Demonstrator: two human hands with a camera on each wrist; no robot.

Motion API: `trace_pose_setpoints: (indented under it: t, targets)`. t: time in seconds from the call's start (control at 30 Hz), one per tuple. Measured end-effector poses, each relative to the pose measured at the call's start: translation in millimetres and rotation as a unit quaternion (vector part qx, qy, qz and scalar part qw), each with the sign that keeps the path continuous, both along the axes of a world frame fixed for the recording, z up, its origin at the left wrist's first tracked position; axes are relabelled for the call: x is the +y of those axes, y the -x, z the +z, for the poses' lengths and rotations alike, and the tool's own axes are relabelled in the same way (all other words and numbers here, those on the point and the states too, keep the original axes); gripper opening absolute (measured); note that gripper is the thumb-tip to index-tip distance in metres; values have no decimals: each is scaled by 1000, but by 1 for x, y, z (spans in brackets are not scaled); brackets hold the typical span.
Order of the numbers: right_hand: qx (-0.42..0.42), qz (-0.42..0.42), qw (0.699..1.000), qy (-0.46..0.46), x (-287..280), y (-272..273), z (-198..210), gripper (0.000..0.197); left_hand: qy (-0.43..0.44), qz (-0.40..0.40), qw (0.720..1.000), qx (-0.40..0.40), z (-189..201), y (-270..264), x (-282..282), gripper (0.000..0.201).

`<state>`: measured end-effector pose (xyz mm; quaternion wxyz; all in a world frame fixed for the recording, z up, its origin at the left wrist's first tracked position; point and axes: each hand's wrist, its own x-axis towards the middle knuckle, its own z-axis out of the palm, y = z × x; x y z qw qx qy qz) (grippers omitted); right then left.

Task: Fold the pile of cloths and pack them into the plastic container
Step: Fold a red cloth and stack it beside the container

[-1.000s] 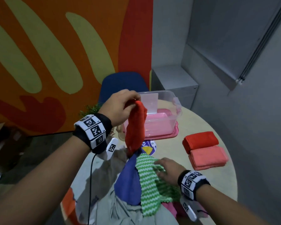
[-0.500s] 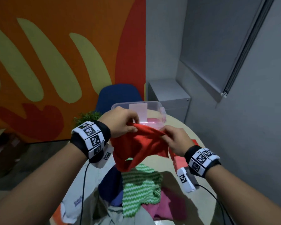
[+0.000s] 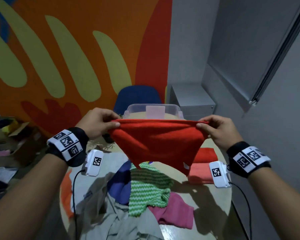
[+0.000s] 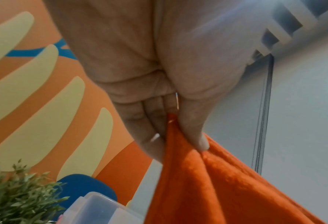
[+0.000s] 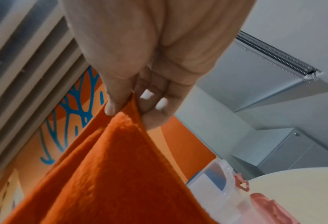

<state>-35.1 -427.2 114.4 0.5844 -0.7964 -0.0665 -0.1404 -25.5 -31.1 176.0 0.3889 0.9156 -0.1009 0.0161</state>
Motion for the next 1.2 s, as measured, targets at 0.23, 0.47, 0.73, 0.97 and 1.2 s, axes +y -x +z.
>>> trace_pose_setpoints:
  t: [0.23, 0.47, 0.73, 0.97, 1.2]
  targets:
    - [11, 49, 996, -80, 14, 11, 17, 11, 94, 49, 994, -7, 10, 32, 17, 27]
    - [125, 72, 989, -30, 42, -9, -45, 13, 64, 65, 996, 25, -52, -1, 42, 17]
    - [202, 15, 964, 173, 61, -3, -157, 9, -63, 111, 985, 112, -172, -5, 41, 15]
    - [293, 42, 953, 66, 65, 28, -164, 13, -43, 93, 985, 138, -205, 24, 58, 18]
    - [338, 39, 940, 14, 68, 36, -168, 24, -45, 98, 982, 156, -213, 34, 66, 17]
